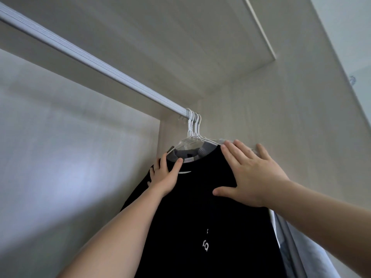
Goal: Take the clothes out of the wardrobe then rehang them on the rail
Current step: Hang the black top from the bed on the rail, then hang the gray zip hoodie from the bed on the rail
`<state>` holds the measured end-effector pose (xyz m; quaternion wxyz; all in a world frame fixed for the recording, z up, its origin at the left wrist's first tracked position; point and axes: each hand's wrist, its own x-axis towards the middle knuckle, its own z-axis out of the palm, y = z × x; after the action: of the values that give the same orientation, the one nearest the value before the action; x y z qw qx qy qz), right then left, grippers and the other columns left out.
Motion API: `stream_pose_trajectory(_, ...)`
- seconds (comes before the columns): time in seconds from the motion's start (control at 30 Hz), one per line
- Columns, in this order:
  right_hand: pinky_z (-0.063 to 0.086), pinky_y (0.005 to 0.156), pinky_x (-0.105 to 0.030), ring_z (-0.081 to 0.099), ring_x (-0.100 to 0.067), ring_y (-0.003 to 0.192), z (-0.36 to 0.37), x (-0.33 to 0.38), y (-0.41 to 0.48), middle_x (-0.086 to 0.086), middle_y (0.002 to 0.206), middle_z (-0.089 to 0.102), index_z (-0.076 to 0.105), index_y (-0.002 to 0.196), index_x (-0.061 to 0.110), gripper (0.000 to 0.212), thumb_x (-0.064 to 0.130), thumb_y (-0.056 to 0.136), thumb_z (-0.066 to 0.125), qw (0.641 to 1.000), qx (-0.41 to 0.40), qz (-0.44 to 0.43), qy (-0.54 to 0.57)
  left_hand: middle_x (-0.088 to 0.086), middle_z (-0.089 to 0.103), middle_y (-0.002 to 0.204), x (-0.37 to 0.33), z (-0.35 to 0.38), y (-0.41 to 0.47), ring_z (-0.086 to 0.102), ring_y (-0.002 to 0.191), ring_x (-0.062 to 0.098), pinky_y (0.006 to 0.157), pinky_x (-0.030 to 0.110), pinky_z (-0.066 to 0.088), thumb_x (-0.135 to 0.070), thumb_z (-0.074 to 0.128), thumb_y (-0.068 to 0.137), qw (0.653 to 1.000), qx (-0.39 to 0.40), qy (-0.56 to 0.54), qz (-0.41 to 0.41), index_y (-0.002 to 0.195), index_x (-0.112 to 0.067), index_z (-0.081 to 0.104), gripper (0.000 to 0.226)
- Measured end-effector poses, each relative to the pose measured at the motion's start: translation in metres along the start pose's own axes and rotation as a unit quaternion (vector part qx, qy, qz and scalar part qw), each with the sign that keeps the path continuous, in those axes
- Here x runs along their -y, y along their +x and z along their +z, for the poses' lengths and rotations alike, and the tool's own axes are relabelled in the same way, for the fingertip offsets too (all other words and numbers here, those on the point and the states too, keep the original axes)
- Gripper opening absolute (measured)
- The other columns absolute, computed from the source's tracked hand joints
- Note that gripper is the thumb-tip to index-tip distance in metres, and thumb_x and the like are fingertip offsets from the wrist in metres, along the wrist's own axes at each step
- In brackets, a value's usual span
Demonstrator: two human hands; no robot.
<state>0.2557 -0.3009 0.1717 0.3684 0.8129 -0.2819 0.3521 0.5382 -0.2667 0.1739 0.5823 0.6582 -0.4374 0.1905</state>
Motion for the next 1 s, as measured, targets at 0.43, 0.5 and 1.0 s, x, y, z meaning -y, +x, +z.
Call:
stream_pose_trajectory(0.43,-0.001,0.120,-0.053,-0.015,-0.017,0.150,-0.003,-0.012,-0.081,0.009,0.162,-0.020,-0.005,0.156,0.033,0.088,0.080,0.082,0.003,0.995,-0.025,-0.005,0.092,-0.014,0.007,0.166,-0.038,-0.015,-0.102,-0.006,0.152,0.015,0.123,0.050,0.007,-0.078,0.029,0.084,0.993,-0.064,0.030,0.091,0.153,-0.048,0.014,0.077)
stream_pose_trajectory(0.5,-0.004,0.120,-0.054,-0.016,-0.017,0.150,-0.006,-0.022,-0.109,0.011,0.162,-0.020,-0.009,0.155,0.036,0.084,0.080,0.084,0.000,0.995,-0.022,-0.013,0.096,-0.015,0.007,0.166,-0.061,-0.004,-0.141,-0.006,0.152,0.012,0.123,0.047,0.006,-0.079,0.027,0.081,0.991,-0.043,0.003,0.128,0.153,-0.050,0.016,0.079)
stream_pose_trajectory(1.0,-0.003,0.119,-0.058,-0.018,-0.017,0.150,-0.004,-0.129,-0.465,0.012,0.163,-0.018,-0.013,0.155,0.034,0.079,0.075,0.092,0.011,0.979,0.117,0.066,0.151,-0.012,-0.007,0.167,-0.180,0.149,-0.475,-0.014,0.152,0.018,0.121,0.053,-0.001,-0.069,0.022,0.096,0.944,0.140,0.078,0.288,0.156,-0.046,0.010,0.065)
